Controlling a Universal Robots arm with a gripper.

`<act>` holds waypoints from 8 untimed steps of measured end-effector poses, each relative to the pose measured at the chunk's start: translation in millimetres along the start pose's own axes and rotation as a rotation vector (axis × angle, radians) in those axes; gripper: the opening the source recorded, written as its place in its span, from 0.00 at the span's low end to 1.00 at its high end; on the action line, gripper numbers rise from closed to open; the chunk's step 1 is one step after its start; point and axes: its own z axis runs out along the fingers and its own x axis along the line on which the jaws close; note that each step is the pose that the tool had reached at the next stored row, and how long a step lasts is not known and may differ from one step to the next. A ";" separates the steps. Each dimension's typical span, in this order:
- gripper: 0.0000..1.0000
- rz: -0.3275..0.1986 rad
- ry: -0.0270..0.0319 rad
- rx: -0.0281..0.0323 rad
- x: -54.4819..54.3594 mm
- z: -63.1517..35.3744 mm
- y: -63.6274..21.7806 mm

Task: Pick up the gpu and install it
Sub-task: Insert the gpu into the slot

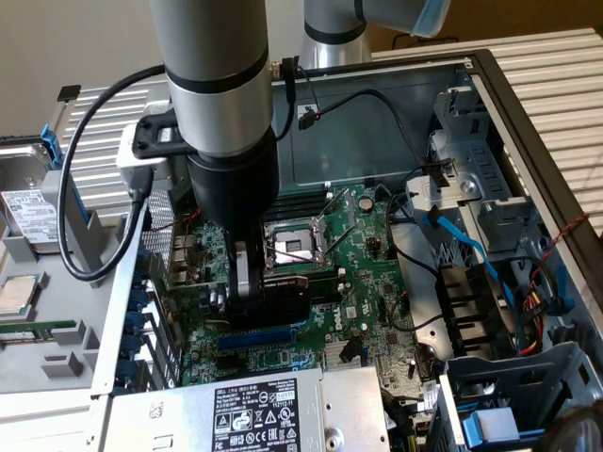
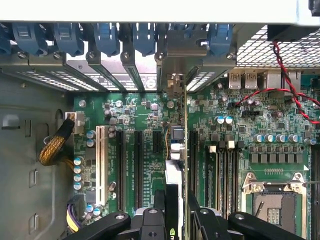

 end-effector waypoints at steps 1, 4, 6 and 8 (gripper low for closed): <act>0.27 0.000 0.0000 0.0000 0.0 0.5 0.0; 0.27 0.000 0.0004 -0.0003 0.1 0.9 0.1; 0.27 0.000 0.0000 0.0000 0.0 1.6 0.1; 0.27 0.000 -0.0001 0.0001 0.0 2.3 0.2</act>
